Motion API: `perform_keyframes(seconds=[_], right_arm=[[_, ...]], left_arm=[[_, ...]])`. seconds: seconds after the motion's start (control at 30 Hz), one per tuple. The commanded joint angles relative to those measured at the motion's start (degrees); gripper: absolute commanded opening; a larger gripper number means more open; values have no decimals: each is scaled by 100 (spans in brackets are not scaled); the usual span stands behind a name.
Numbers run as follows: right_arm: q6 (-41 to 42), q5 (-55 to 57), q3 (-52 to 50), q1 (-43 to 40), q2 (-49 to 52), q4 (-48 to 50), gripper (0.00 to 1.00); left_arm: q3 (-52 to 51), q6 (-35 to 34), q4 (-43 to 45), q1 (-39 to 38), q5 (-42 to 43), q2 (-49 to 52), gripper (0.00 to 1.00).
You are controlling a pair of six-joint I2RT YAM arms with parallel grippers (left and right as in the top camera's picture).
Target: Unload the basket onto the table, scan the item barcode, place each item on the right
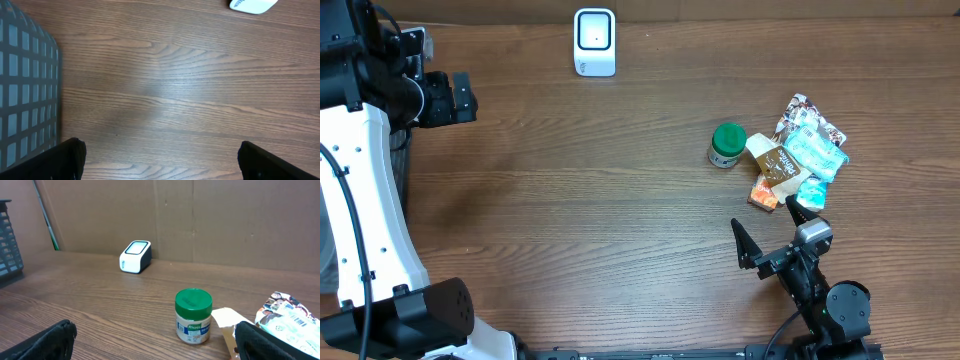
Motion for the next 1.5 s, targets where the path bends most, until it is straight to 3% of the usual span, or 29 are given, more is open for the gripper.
perform_keyframes(seconds=[0.0,0.33,0.77,1.2,1.37,1.47], right_arm=[[22,76,-59,-15,-68,20,100],[22,76,-59,-15,-68,20,100],[22,76,-59,-15,-68,20,100],[22,76,-59,-15,-68,20,100],[22,76,-59,-15,-68,20,100],[22,76,-59,-15,-68,20,100]], left_arm=[[-22,127,22,4,44,-13,99],[-22,127,24,-11,46,-13,100],[-256,127,24,-22,46,-1325,100],[-2677,131,37,-109,17,-3893,100],[-3530,131,549,-118,-136,-4791,100],[-4144,103,1397,-120,-26,-5359,99]])
